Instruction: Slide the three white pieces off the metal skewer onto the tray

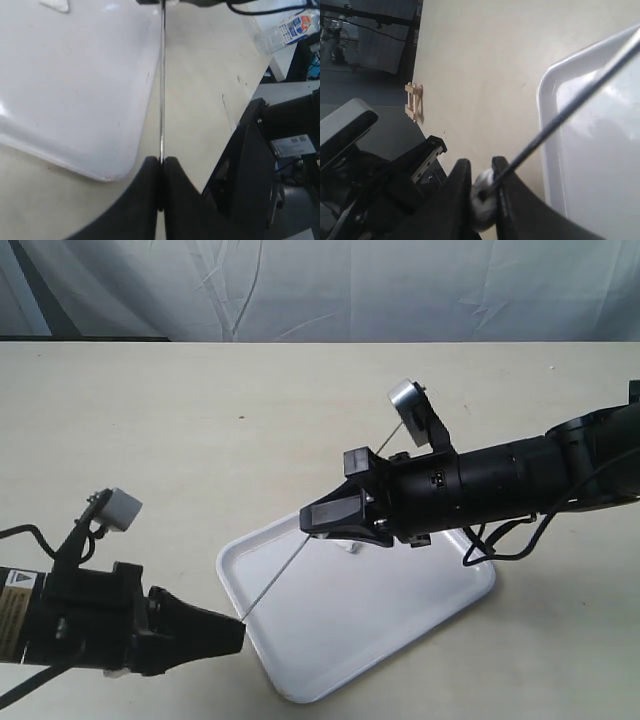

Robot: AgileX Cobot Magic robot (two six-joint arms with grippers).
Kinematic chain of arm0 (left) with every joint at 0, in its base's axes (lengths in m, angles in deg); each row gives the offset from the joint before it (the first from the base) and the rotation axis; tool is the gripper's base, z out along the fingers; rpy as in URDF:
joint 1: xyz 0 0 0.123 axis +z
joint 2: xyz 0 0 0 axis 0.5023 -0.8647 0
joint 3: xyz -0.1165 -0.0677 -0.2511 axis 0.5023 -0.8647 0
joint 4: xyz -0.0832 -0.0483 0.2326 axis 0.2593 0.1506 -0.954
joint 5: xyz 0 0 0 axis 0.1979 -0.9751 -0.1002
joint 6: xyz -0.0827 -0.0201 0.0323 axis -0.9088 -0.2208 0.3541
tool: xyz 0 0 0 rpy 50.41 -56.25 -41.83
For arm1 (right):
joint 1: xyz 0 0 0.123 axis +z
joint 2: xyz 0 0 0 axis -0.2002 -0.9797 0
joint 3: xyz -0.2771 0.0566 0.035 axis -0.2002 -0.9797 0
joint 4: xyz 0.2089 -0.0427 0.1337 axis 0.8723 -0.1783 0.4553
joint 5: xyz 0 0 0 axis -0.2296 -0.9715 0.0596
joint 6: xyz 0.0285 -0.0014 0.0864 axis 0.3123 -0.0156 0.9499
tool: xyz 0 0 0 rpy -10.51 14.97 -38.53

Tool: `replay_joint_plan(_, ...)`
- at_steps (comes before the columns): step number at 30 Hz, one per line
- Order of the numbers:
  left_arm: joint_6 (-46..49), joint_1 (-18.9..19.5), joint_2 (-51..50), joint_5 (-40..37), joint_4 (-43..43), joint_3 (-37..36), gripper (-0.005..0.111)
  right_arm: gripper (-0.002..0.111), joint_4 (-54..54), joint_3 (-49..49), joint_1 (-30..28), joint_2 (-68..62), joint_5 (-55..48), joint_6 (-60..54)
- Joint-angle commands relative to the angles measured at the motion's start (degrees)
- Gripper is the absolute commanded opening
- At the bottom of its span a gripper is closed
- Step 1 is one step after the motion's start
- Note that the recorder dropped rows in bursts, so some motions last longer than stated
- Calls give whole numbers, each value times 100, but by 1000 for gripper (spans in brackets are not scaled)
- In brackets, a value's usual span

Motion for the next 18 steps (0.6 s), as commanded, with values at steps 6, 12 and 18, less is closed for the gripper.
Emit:
replay_joint_plan(6,-269,-31,0,-121,-629,-481,0,12,61,20,-48,-4,786,-32)
replay_joint_plan(12,-258,-31,0,-230,-630,-857,0,12,61,20,-234,-4,918,-32)
replay_joint_plan(18,-258,-31,0,-242,-615,-1083,0,12,61,20,-549,-4,944,-32)
